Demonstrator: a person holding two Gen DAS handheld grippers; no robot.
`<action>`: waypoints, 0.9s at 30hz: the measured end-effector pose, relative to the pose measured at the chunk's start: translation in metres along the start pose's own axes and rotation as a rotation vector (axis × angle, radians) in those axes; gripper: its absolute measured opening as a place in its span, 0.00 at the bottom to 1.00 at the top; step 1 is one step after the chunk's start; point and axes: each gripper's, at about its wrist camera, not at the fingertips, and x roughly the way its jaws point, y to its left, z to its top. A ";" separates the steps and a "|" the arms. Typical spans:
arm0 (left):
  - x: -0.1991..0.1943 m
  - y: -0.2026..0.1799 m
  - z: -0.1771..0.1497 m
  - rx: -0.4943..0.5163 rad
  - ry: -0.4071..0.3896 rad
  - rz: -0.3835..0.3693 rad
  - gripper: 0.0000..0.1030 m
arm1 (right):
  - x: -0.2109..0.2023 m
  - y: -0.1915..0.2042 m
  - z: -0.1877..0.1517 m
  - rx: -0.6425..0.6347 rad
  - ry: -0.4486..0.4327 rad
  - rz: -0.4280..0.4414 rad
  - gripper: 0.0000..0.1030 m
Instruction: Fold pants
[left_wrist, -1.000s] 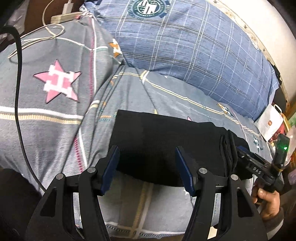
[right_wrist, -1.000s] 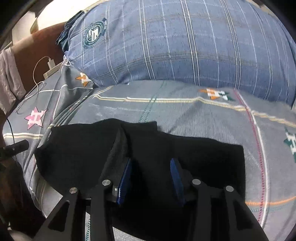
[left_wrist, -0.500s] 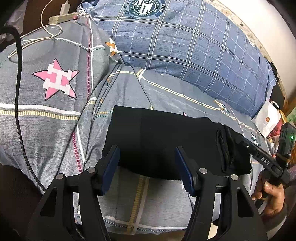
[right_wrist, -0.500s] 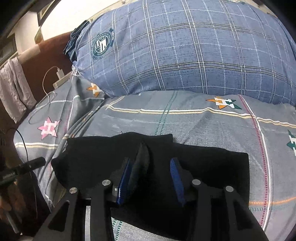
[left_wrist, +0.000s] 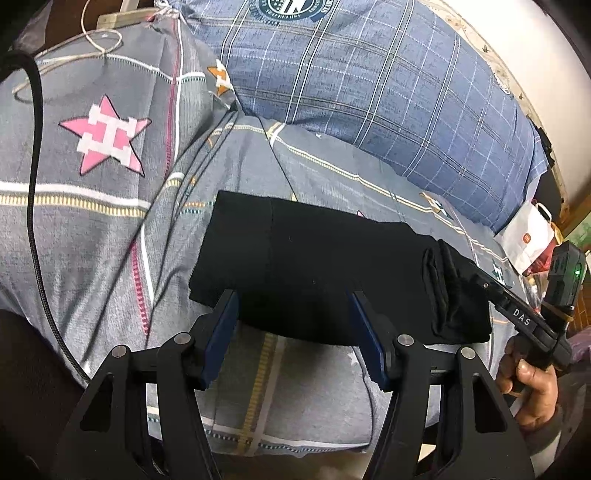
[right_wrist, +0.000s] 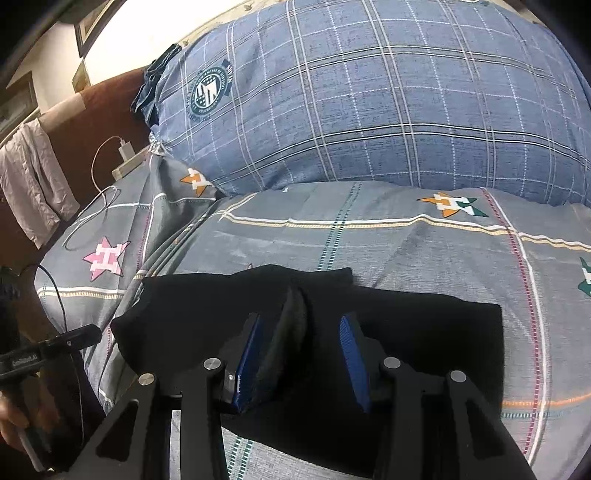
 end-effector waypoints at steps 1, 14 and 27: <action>0.001 0.001 0.000 -0.006 0.007 -0.008 0.63 | 0.001 0.002 0.001 -0.002 0.002 0.005 0.41; 0.016 0.015 -0.015 -0.083 0.076 -0.003 0.76 | 0.029 0.048 0.021 -0.083 0.021 0.139 0.43; 0.042 0.021 -0.013 -0.105 0.115 0.079 0.76 | 0.090 0.113 0.045 -0.295 0.108 0.241 0.46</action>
